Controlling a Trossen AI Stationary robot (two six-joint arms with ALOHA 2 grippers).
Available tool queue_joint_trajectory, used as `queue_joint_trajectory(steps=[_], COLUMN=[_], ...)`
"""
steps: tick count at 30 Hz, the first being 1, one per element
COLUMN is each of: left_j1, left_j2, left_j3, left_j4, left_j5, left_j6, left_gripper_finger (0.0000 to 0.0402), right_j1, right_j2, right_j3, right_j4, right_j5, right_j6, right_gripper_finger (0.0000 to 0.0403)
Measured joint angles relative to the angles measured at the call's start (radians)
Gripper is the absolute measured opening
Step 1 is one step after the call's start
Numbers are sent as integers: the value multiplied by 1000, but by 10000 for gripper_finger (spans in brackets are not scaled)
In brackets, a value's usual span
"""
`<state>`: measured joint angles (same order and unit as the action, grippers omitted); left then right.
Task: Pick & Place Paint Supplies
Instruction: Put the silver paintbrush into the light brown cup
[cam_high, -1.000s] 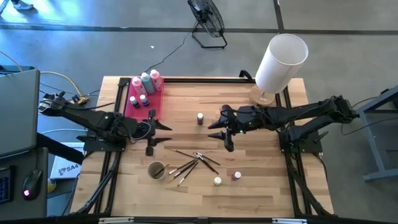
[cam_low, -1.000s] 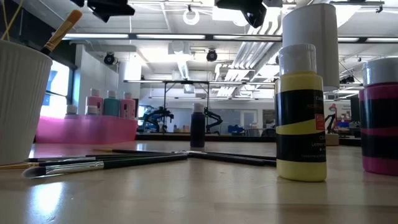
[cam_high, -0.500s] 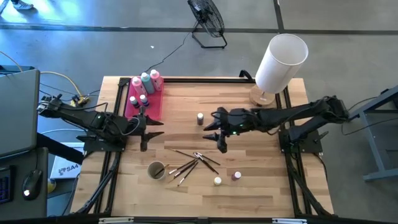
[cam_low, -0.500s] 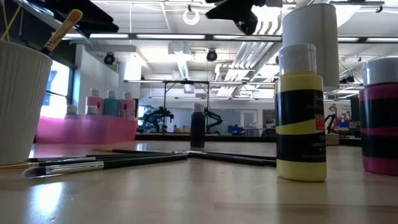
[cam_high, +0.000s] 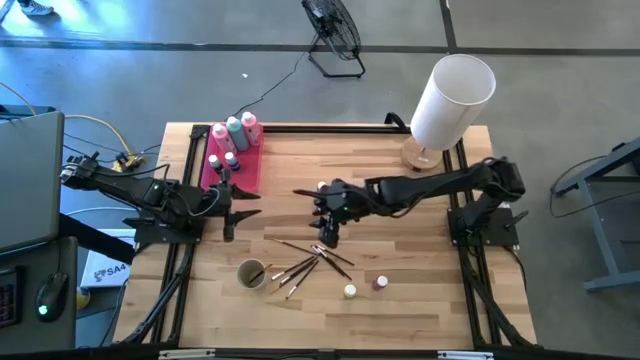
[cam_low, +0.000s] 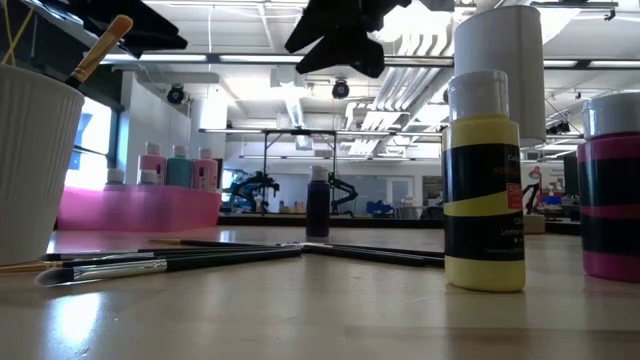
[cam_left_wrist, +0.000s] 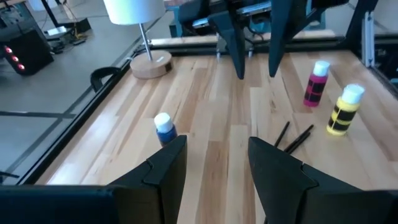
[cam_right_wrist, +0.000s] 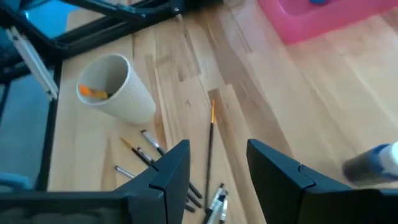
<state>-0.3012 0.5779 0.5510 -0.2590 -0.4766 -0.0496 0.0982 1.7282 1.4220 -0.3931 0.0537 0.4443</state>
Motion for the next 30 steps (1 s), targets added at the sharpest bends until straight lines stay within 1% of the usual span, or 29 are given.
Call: queue_joint_trajectory(steps=[6, 10, 16, 22, 25, 30], left_j1=[0, 0, 0, 0, 0, 0], left_j2=[0, 0, 0, 1, 1, 1], left_j3=[0, 0, 0, 0, 0, 0], left_j4=[-14, -15, -30, -34, -33, -32], left_j5=[-103, -163, -168, -169, -169, -170], left_j6=[0, 0, 0, 0, 0, 0], left_gripper_finger=[167, 167, 167, 167, 167, 167], right_j1=[5, 15, 18, 18, 18, 17], right_j2=[53, 100, 168, 228, 255, 278], right_j3=[-1, -1, -1, -2, -2, -2], right_j4=[-34, -30, -34, -25, -14, -25], right_j5=[1, 1, -3, -71, -52, -62], right_j6=[97, 125, 136, 157, 225, 238], right_gripper_finger=[152, 152, 152, 152, 152, 152])
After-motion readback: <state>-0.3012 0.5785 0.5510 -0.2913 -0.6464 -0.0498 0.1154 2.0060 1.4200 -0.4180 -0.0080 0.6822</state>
